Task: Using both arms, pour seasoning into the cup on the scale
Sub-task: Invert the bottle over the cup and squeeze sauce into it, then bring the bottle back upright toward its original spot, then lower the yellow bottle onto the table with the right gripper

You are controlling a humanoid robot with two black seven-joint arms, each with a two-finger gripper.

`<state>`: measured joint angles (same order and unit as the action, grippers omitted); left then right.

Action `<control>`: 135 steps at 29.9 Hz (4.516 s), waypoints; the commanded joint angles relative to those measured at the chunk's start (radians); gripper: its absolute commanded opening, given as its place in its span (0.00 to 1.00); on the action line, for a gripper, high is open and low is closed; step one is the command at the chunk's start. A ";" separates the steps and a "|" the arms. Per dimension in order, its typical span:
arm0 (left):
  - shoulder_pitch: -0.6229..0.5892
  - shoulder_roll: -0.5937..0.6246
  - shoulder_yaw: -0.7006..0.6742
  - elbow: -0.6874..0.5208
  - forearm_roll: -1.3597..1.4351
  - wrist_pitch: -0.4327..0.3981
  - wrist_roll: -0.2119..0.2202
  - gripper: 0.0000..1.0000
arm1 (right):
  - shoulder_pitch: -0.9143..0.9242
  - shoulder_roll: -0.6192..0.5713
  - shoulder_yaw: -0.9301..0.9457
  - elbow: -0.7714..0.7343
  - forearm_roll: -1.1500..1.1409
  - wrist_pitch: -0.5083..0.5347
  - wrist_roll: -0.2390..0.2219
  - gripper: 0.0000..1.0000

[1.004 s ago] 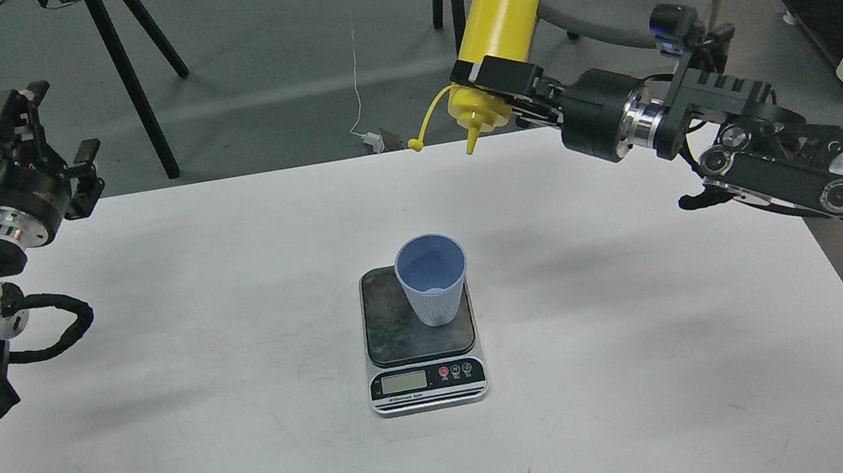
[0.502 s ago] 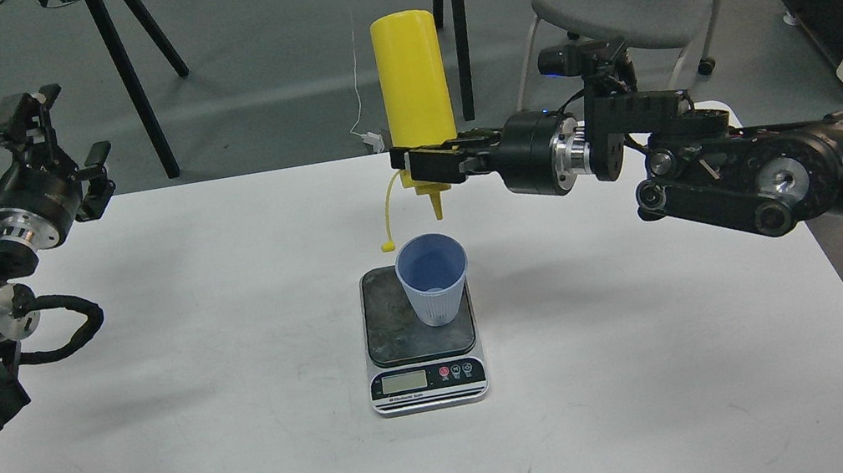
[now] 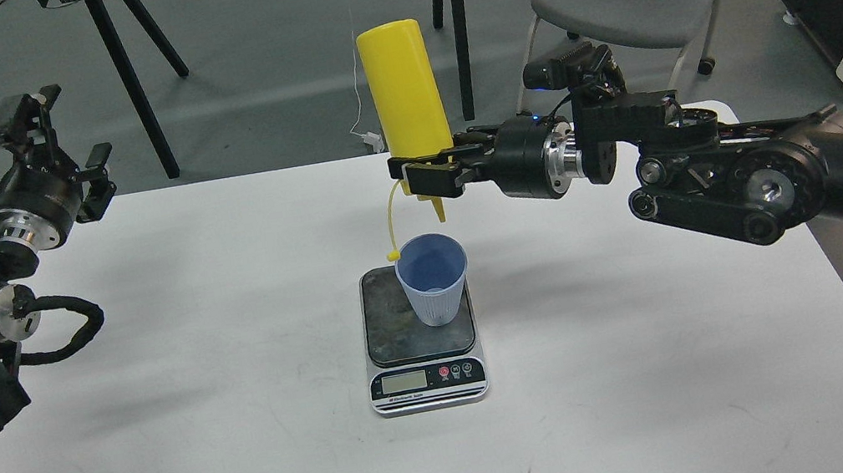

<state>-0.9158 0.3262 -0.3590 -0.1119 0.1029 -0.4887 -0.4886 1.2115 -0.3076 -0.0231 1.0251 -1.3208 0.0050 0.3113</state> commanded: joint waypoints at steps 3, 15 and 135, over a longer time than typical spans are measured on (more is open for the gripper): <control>-0.003 -0.003 0.000 0.000 0.000 0.000 0.000 0.97 | 0.006 0.016 0.000 -0.003 -0.043 -0.007 0.000 0.28; 0.000 0.001 0.000 0.000 0.000 0.000 0.000 0.97 | -0.067 -0.109 0.121 0.041 0.502 0.026 -0.015 0.28; 0.011 -0.021 0.006 0.003 0.000 0.000 0.000 0.98 | -1.109 0.110 1.035 0.021 1.712 0.484 0.146 0.99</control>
<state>-0.9084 0.3032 -0.3529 -0.1090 0.1028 -0.4887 -0.4887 0.1181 -0.1958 1.0094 1.0371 0.3912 0.4887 0.4591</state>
